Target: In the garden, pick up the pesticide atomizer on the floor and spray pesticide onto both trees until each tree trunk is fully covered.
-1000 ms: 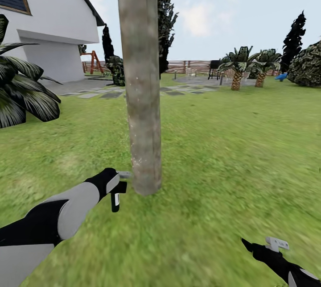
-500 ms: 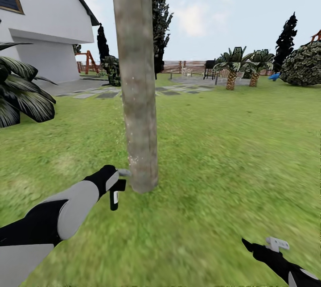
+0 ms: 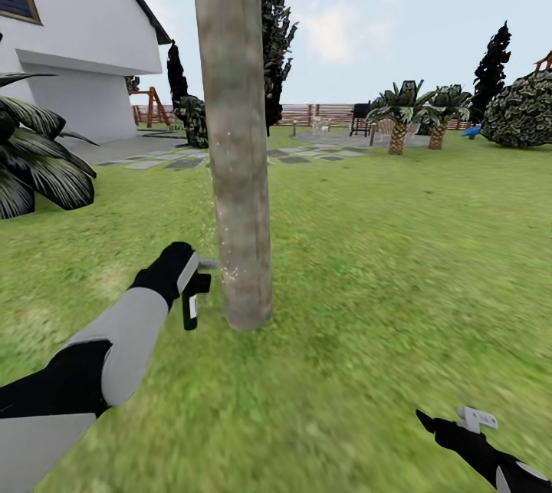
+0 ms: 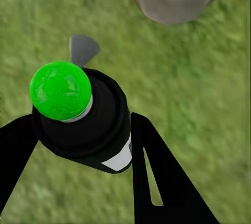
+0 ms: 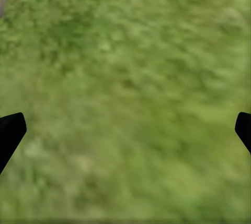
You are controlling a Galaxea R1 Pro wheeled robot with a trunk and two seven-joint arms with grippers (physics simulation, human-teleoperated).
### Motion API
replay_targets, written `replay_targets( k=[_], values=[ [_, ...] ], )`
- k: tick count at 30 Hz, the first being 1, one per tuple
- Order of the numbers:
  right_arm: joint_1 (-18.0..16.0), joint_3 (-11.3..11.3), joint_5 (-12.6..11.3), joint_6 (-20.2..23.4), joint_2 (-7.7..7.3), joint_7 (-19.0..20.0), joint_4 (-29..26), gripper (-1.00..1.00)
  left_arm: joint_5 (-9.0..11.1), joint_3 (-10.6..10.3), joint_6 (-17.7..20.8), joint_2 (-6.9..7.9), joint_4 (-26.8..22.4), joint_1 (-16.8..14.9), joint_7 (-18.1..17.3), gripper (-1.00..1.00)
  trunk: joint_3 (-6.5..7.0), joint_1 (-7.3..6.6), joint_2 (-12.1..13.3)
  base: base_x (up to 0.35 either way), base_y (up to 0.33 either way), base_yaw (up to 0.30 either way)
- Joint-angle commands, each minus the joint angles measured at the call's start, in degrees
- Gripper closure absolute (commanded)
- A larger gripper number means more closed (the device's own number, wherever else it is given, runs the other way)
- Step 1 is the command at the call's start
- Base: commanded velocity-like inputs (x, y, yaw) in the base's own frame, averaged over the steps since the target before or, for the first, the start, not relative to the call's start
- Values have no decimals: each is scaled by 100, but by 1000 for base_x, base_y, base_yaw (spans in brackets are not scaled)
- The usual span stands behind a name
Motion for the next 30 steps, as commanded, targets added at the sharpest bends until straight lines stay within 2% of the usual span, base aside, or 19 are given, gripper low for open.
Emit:
replay_targets(
  k=[1, 7, 14, 20, 22, 24, 26, 30],
  values=[
    [0, 0, 0, 0, 1, 0, 0, -100, -1, 0, 4, 0, 0, -39, 1, 100, 0, 0, 0, 0, 0, 0],
    [0, 0, 0, 0, -4, 0, 0, -100, -1, 0, 13, 5, 3, -218, 1, 100, 0, 0, 0, 0, 0, -71],
    [0, 0, 0, 0, -5, 0, 0, -100, 16, 0, 89, 0, 37, -834, 1, 100, 0, 0, 0, 0, 0, -79],
    [0, 0, 0, 0, -5, 0, 0, -100, 17, 0, 101, 0, 61, -1201, 1, 100, 0, 0, 0, 0, 0, -1],
    [0, 0, 0, 0, -5, 0, 0, -100, 18, 0, 117, 0, 100, -1416, 1, 100, 0, 0, 0, 0, 0, 0],
    [0, 0, 0, 0, -5, 0, 0, -100, 17, 0, 123, 0, 411, -1766, 0, 100, 0, 0, 0, 0, 0, 0],
    [0, 0, 0, 0, -5, 0, 0, -100, 19, 0, 124, -3, 590, -1966, -1, 100, 0, 0, 0, 0, 0, 0],
    [0, 0, 0, 0, -5, 0, 0, -100, 25, 0, 125, -80, 749, -2391, -2, 100, 0, 0, 0, 0, 0, 0]
  ],
)
